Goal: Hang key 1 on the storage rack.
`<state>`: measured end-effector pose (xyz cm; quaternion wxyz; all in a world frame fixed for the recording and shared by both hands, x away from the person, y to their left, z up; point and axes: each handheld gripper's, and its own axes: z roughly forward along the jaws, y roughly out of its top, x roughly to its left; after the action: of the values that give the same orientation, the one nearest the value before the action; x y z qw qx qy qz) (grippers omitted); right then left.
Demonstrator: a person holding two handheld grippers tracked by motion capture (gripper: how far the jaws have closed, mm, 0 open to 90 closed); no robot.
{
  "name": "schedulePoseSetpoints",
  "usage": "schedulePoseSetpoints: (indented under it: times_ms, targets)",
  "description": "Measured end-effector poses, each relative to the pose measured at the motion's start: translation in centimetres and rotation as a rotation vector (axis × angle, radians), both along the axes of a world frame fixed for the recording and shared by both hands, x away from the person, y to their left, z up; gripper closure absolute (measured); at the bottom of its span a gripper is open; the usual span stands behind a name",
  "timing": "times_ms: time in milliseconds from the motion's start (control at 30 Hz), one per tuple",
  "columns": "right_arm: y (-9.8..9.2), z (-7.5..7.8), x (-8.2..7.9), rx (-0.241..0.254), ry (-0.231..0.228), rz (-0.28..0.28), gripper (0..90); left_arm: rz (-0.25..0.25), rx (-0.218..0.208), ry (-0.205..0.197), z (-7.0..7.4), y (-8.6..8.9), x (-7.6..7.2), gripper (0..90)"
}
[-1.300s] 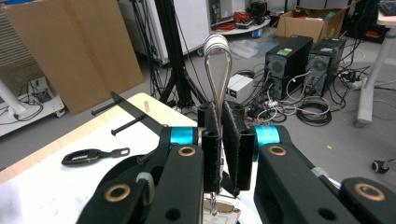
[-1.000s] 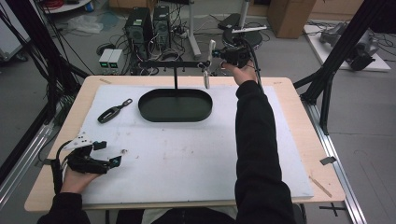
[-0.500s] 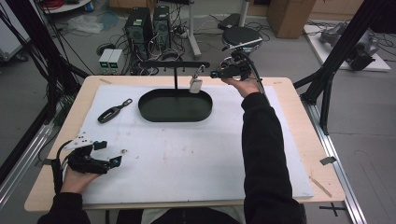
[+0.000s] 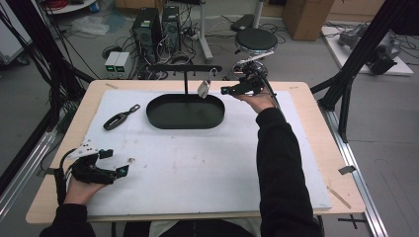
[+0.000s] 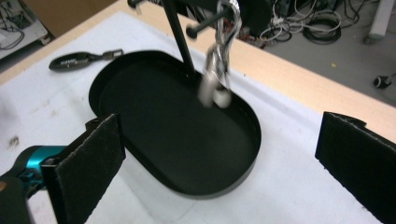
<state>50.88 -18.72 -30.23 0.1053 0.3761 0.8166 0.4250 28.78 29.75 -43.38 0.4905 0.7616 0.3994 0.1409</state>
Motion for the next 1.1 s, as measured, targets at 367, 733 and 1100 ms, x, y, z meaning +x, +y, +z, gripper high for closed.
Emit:
schedulePoseSetpoints:
  times_ms: [367,733,1100]
  targets:
    - [-0.9,-0.6,-1.4,0.025,-0.030,0.013,0.7,-0.001,0.000,0.001,0.0,0.0,0.0,3.2]
    - [-1.9,-1.6,-3.3,0.045,-0.054,0.019,0.8,-0.004,-0.009,-0.001,0.1,0.0,0.0,3.2]
    - [-3.8,-3.0,-5.3,0.091,-0.049,0.010,0.8,-0.004,-0.010,0.002,0.1,-0.1,0.0,3.2]
